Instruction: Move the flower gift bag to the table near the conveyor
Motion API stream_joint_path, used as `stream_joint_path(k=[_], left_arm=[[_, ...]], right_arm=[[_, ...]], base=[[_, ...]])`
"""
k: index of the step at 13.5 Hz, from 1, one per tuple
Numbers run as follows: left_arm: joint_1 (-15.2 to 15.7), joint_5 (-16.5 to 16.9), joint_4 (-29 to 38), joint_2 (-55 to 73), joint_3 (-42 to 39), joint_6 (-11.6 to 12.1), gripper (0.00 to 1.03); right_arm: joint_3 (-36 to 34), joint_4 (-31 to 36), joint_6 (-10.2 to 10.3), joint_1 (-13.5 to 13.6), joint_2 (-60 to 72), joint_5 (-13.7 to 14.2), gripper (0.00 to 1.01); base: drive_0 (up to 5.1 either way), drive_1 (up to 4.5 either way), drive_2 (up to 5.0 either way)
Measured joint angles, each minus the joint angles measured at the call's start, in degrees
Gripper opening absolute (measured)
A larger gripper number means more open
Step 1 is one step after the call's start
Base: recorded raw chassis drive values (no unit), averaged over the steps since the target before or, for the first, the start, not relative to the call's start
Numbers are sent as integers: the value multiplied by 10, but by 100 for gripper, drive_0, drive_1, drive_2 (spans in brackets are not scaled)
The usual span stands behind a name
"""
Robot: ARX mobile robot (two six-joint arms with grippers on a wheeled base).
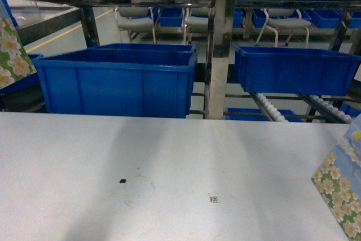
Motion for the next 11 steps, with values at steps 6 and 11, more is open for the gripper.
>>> stream_joint_path(k=[6, 11], left_arm=[[0, 0, 0, 0, 0, 0, 2], [0, 0, 7, 2, -1, 0, 2]], right_arm=[[0, -111, -15, 38, -131, 56, 98], [0, -111, -15, 38, -131, 56, 98]], base=[[0, 0, 0], [0, 0, 0]])
